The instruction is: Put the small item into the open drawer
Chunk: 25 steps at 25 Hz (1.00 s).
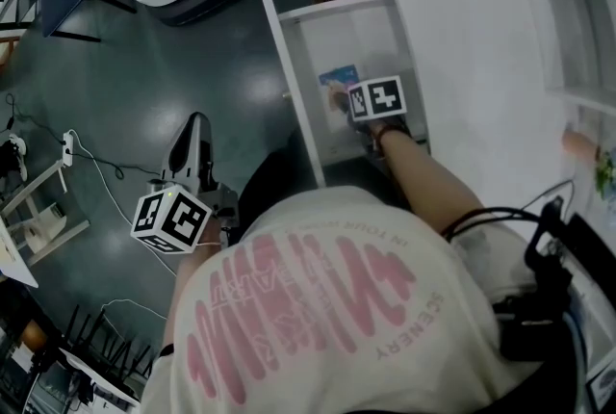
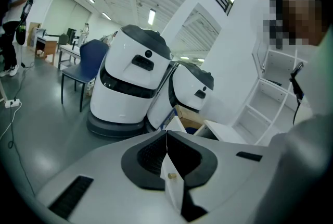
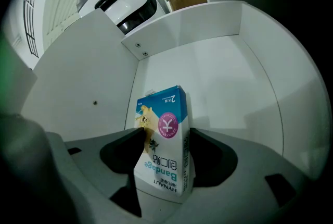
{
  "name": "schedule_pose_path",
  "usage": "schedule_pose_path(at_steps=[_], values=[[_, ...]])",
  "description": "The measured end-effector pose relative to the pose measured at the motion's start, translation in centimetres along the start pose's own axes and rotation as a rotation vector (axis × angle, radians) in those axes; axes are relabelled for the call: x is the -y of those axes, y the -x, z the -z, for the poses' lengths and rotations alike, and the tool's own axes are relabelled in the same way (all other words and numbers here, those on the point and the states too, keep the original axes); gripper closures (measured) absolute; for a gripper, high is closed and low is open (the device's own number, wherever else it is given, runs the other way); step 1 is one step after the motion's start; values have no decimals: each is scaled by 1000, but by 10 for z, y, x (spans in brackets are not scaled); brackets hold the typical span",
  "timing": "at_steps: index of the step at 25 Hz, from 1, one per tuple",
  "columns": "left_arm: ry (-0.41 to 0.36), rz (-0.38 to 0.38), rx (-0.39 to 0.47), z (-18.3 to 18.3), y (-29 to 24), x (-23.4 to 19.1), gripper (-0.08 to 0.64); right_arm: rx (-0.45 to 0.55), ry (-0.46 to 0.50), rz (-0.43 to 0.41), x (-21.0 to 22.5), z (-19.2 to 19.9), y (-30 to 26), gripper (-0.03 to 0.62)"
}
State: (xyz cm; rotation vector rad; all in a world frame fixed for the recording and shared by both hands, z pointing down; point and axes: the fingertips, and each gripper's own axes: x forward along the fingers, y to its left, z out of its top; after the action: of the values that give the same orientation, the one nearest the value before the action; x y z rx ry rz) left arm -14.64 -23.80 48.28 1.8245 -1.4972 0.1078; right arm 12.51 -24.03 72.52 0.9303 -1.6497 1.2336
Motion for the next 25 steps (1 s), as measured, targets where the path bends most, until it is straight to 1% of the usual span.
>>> schedule_pose_path(at_steps=[3,7,12,18,25], values=[[-3,-1,-2,0,-3,2,529,-1,21,27,2,0,-2,316],[-10,-8,-6,-2,-1,6,531,11,18,24,3,-1,-1,316],[-13,-30,-8,-5,4,3,531,0,15,32,3,0,-2,316],[-21,-26,-12,-4,0,7,531,-18,13,41,3,-1,-3,316],[-33,-16,-37,0,-5,11,531,-3,12,35,3,0,-3,316]])
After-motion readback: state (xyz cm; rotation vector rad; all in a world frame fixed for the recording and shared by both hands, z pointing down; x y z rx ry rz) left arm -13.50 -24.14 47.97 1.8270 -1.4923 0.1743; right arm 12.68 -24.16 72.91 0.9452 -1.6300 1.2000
